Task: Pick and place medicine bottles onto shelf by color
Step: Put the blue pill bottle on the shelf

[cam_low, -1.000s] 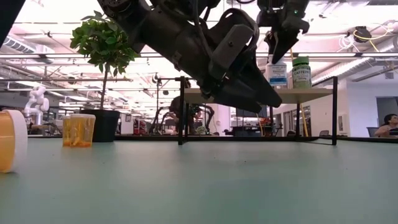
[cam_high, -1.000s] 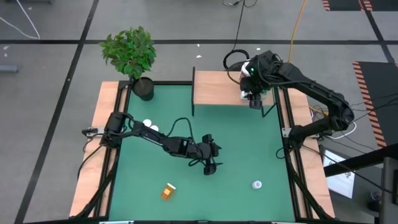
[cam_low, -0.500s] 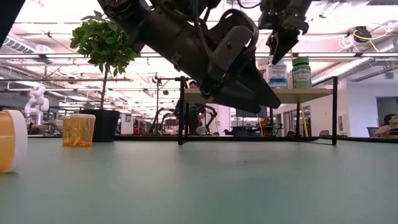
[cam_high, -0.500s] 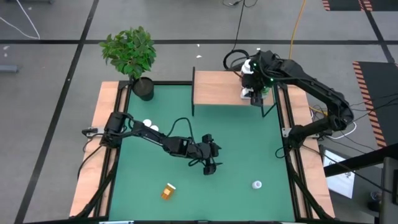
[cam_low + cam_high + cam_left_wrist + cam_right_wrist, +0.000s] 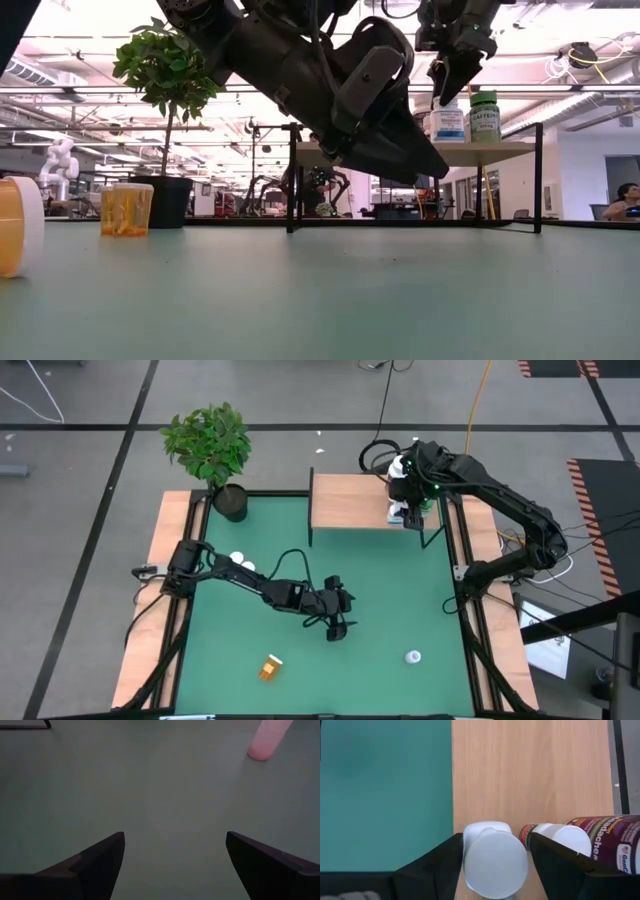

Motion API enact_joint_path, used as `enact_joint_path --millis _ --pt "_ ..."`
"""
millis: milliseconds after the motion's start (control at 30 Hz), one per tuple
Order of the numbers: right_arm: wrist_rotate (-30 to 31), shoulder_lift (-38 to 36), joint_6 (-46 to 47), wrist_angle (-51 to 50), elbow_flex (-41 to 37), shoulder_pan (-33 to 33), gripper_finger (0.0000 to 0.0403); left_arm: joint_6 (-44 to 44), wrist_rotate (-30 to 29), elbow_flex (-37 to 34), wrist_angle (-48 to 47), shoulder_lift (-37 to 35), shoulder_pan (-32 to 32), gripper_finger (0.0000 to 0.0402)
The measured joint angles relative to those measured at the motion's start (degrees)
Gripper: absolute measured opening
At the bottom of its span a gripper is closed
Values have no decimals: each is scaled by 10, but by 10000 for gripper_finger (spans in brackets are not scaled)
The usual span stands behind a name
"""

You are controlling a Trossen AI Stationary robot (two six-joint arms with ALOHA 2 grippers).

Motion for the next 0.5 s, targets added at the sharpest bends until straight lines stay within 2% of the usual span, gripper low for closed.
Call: enact_joint_path --millis 333,500 --pt "1 -5 0 14 0 2 224 1 -1 0 -21 0 0 349" --pt "1 -24 6 11 0 19 223 -6 -47 0 -81 -23 0 349"
